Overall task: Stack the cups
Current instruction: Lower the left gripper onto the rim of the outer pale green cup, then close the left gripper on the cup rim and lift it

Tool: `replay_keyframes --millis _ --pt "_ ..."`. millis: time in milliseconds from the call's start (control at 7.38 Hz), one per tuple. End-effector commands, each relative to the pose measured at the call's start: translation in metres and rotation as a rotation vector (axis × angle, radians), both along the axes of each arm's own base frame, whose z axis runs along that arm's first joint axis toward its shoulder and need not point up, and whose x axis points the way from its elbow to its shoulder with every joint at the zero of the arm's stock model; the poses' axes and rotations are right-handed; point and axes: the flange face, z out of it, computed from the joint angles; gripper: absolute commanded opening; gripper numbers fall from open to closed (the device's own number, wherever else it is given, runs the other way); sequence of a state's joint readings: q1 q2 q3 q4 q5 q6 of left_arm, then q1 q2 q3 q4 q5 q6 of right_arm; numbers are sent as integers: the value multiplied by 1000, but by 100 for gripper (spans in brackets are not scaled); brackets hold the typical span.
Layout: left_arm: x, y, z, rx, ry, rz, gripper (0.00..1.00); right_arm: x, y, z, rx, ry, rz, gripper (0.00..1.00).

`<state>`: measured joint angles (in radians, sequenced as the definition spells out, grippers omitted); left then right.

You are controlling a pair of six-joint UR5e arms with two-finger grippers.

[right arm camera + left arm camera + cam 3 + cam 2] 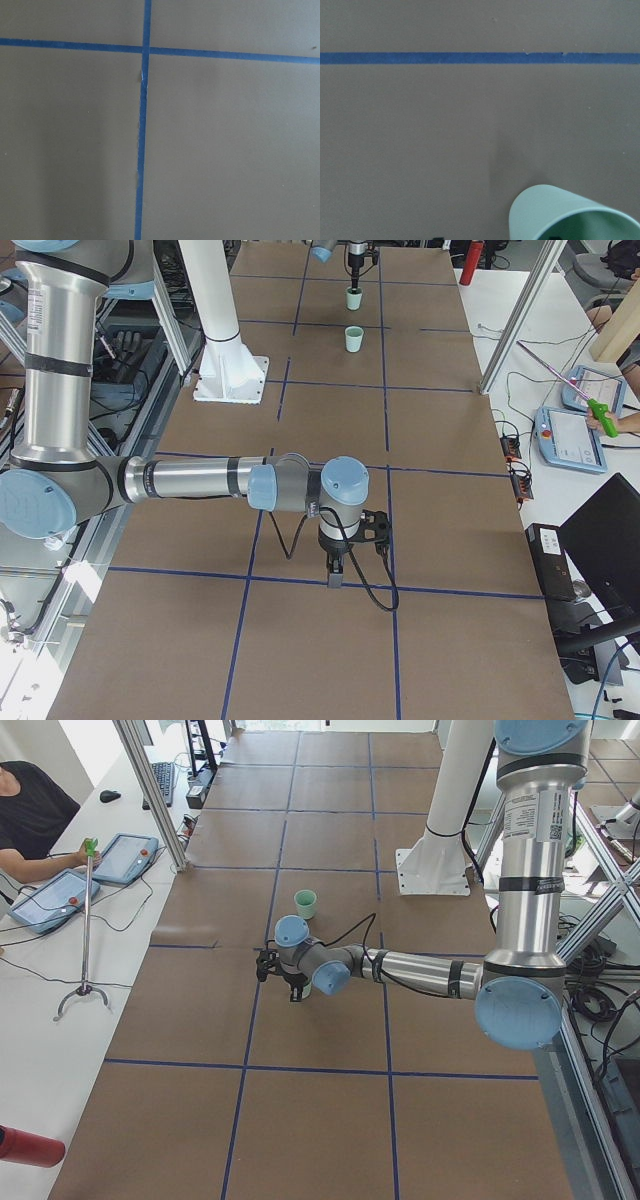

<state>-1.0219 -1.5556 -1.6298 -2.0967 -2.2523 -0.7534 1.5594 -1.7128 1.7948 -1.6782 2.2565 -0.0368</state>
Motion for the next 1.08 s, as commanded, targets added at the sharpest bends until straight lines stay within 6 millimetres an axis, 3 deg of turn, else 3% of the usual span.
replay_keyframes --millis 0,271,406,542,812,948 --pt "-8 5 -17 17 17 -6 0 0 0 0 -1 0 1 100" --pt "-29 15 -68 -31 77 28 0 0 0 0 1 0 1 100" --pt "-60 8 -95 -49 56 -13 0 0 0 0 1 0 1 100" --pt "-74 2 -124 -87 24 -24 0 0 0 0 1 0 1 100" --pt "-71 -46 -215 -124 -9 -49 0 0 0 -1 2 0 1 100" --pt "-67 -55 -236 -128 -7 -57 0 0 0 0 1 0 1 100"
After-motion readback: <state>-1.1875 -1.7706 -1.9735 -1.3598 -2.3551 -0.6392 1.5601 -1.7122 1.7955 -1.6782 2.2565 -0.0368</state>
